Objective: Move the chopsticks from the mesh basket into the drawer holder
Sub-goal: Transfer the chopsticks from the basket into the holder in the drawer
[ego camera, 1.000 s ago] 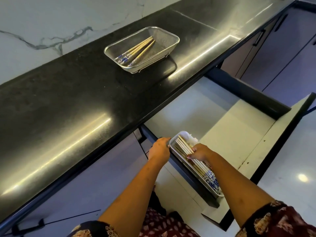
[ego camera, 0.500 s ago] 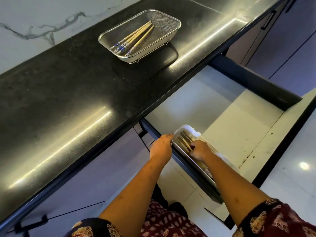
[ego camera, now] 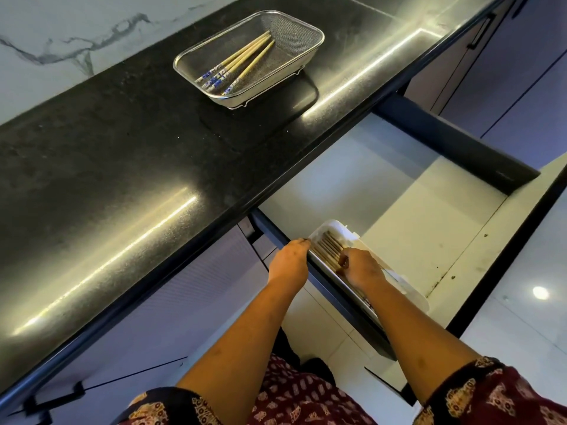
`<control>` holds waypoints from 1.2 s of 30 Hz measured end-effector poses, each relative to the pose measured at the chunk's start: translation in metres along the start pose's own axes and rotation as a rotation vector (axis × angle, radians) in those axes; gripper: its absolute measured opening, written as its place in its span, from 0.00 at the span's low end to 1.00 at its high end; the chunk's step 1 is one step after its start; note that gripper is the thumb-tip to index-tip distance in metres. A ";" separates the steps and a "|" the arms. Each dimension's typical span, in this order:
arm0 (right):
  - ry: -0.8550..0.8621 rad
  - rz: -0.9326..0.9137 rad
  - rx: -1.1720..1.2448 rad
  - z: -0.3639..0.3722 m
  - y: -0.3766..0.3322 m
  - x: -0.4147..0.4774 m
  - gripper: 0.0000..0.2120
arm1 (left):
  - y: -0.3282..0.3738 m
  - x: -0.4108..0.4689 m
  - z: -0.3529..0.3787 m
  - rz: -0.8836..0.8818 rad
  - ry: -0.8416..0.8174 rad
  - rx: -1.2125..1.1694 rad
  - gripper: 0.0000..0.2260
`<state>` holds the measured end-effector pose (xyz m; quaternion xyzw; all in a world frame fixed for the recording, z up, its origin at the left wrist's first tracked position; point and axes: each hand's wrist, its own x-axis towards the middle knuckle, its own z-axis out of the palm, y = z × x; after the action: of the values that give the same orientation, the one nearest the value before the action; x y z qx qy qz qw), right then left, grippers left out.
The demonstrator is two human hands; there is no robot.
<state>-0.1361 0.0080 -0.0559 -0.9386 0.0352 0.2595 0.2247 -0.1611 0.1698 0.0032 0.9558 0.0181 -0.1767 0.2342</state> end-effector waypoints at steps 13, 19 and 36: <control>0.041 0.033 0.109 0.001 0.004 -0.008 0.08 | 0.004 -0.006 0.002 -0.007 -0.033 0.015 0.22; 0.040 -0.042 0.206 -0.010 -0.015 -0.012 0.07 | 0.008 -0.006 -0.008 -0.027 -0.024 -0.031 0.19; 0.156 -0.289 0.803 -0.136 -0.213 0.010 0.06 | 0.006 0.037 -0.178 -0.054 0.411 -0.471 0.20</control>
<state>-0.0248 0.1396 0.1292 -0.7887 0.0182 0.1195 0.6028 -0.0670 0.2438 0.1406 0.8903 0.1307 0.0230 0.4357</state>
